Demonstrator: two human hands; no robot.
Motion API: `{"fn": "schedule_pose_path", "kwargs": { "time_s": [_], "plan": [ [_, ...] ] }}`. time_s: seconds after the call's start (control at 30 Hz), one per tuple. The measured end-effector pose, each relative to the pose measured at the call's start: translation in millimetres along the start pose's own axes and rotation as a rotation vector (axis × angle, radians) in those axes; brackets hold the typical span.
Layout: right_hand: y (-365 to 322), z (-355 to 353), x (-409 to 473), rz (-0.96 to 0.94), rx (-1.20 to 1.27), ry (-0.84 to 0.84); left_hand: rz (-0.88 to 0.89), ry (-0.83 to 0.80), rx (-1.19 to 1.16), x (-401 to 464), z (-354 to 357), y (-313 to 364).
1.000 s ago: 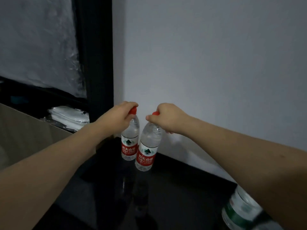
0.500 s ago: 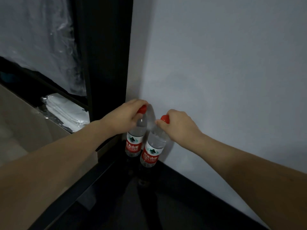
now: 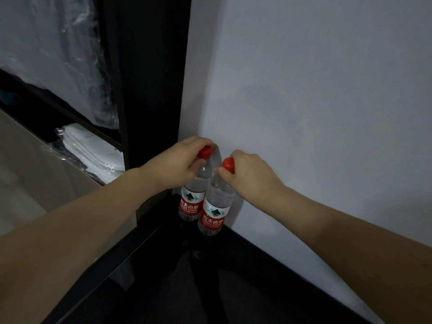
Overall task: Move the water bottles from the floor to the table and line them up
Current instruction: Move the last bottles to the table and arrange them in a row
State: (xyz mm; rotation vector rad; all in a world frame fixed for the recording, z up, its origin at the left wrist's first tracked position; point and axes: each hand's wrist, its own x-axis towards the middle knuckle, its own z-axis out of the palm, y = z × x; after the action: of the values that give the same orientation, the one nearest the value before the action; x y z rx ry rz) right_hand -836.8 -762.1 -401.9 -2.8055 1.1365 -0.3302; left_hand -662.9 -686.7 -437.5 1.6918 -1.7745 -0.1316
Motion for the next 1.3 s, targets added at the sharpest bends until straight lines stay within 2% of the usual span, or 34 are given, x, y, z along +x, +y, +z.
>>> {"fn": "schedule_pose_path", "kwargs": {
  "time_s": [0.23,0.33,0.5,0.7,0.87,0.97,1.1,1.3],
  "plan": [
    [-5.0,-19.8,-31.6,0.076,0.114,-0.067,-0.063,-0.001,0.054,-7.6,-0.8,15.8],
    [5.5,-36.3,-62.1,0.039,0.148,-0.057,-0.111,0.148,0.113,-22.7,-3.2,32.0],
    [22.3,-55.4,-132.4,-0.034,0.090,-0.068,-0.024,0.305,0.215,-62.4,8.2,84.4],
    [37.9,-78.0,-243.0,-0.040,-0.006,0.110,0.127,0.368,0.240,-117.5,34.6,181.8],
    [54.4,-121.1,-381.3,0.036,-0.030,0.348,0.080,0.420,0.016,-190.5,55.2,276.3],
    [68.0,-138.6,-479.6,0.121,-0.030,0.395,0.123,0.411,-0.013,-244.4,64.9,327.3],
    [87.1,-158.6,-579.8,0.274,-0.101,0.274,0.178,0.342,0.017,-286.2,64.6,383.4],
    [111.7,-179.6,-619.3,0.401,-0.117,0.226,0.085,0.242,-0.092,-275.0,74.0,449.1]
  ]
}}
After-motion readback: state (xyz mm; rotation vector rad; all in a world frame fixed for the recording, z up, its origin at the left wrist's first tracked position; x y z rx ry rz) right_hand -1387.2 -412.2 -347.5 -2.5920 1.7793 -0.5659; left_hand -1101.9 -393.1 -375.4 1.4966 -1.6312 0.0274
